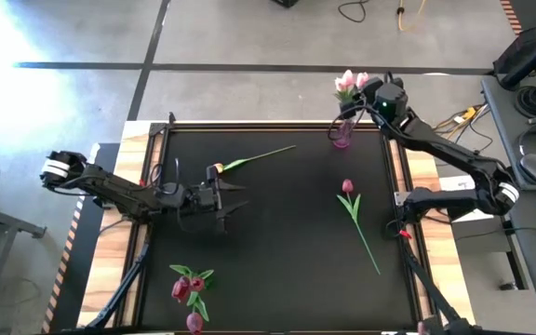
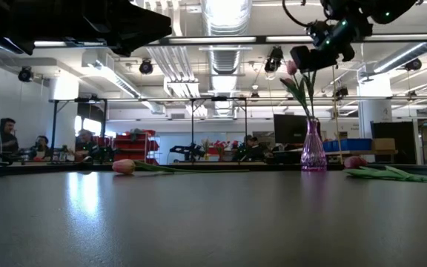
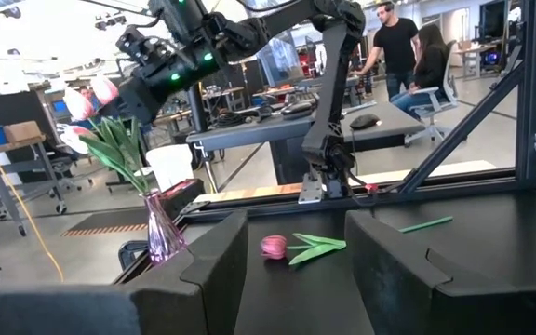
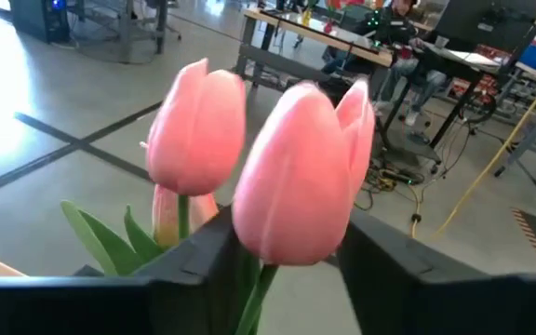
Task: Sort flowers into vase by color
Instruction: Put the pink flower into the violet vase, then put the red flower into the green vase
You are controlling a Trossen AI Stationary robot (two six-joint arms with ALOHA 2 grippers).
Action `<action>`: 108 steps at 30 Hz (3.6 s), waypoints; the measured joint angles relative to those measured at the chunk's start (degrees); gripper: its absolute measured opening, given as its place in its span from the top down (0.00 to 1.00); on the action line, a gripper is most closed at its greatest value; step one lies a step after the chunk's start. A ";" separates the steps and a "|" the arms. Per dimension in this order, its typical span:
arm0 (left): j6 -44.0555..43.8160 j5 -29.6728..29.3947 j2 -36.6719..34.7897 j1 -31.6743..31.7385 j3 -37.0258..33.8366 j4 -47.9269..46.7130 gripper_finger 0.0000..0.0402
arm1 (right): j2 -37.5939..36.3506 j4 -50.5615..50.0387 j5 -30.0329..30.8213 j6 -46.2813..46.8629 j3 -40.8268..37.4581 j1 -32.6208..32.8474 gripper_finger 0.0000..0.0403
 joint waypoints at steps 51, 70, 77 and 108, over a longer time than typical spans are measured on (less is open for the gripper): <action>-6.68 20.25 -16.74 17.94 -11.73 -3.96 1.00 | 0.78 -62.11 -0.29 55.83 6.66 65.21 0.97; -9.18 20.23 -23.10 17.92 -11.75 -11.02 1.00 | 7.71 -60.78 -10.05 83.46 -8.77 67.28 0.89; -9.83 20.23 -24.28 17.88 -11.75 -13.64 1.00 | 8.20 -50.03 -10.64 80.89 -13.62 60.64 0.69; -9.10 19.70 -22.37 17.88 -11.79 -14.68 1.00 | 8.33 -40.59 -18.05 70.90 -19.71 51.58 0.86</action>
